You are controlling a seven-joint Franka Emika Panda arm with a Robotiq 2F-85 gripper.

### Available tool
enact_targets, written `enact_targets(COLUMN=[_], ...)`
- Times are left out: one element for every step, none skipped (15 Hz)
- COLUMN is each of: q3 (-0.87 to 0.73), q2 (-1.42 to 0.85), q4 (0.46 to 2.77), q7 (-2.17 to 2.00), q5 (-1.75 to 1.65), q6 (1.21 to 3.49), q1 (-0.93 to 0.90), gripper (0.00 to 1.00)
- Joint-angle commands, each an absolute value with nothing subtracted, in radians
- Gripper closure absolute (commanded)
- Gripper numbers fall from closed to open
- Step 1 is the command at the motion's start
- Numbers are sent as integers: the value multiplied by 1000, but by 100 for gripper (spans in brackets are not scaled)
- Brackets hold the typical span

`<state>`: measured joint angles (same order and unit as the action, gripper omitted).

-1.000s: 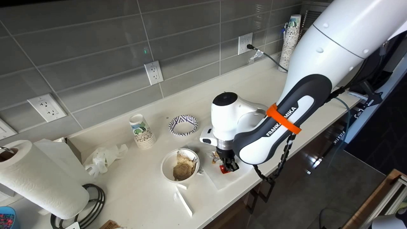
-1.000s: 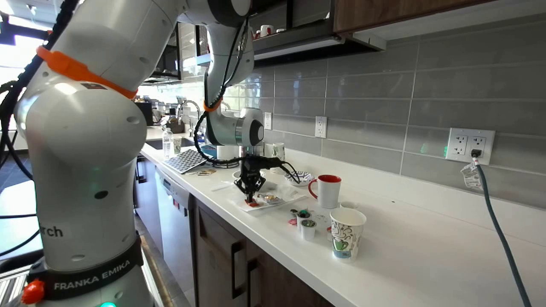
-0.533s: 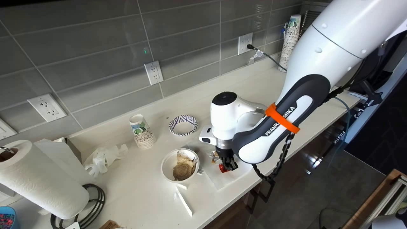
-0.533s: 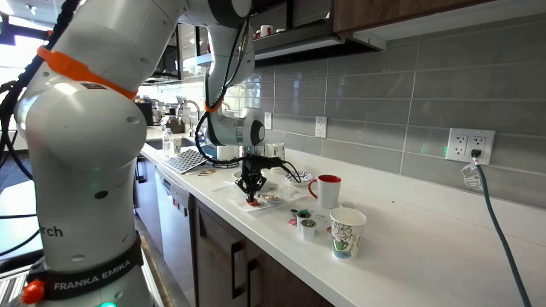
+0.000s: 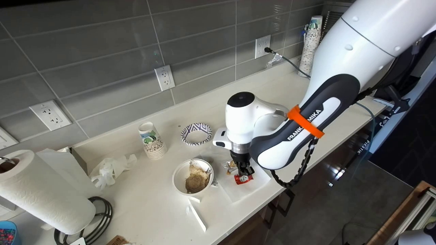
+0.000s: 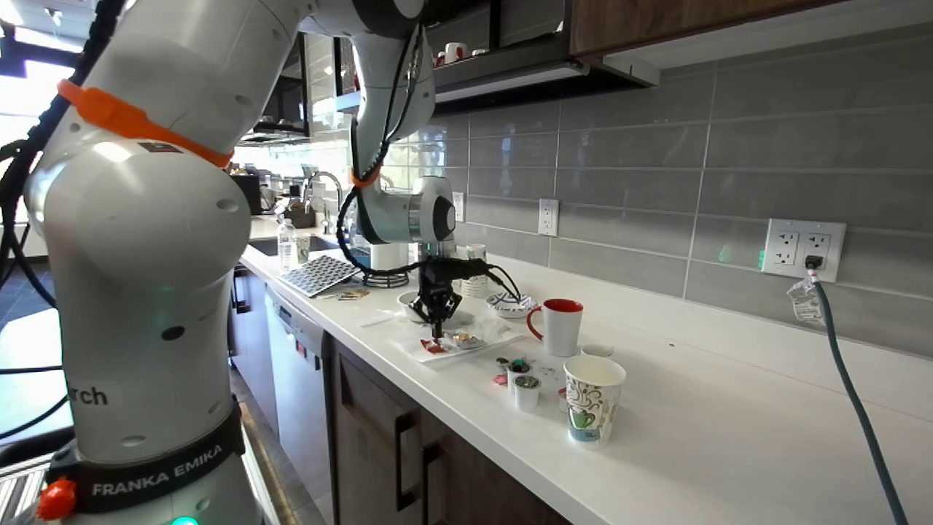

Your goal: Press down the sachet

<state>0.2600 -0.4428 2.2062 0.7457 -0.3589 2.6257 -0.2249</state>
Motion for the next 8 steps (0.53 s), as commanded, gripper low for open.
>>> enact_targets(q3=[245,243,242,240,241,240,240,240], q2=[-439,-446,-452,-458,-467,-475,-481,-488], q4=[2215,2215,2214,2212,2209,2205,2203,2200], q7=[715,713,711,708,710,707,703,701], q5=[-385,-383,-384,-385,-384,-385,-384,-384], q6=[2620,2626,2632,2635,2645,2647,2653,2652], q1=[-237,-236,-237,-238,-236,-238,-238,-238], gripper=[100,100,100,100,100,100,100,100])
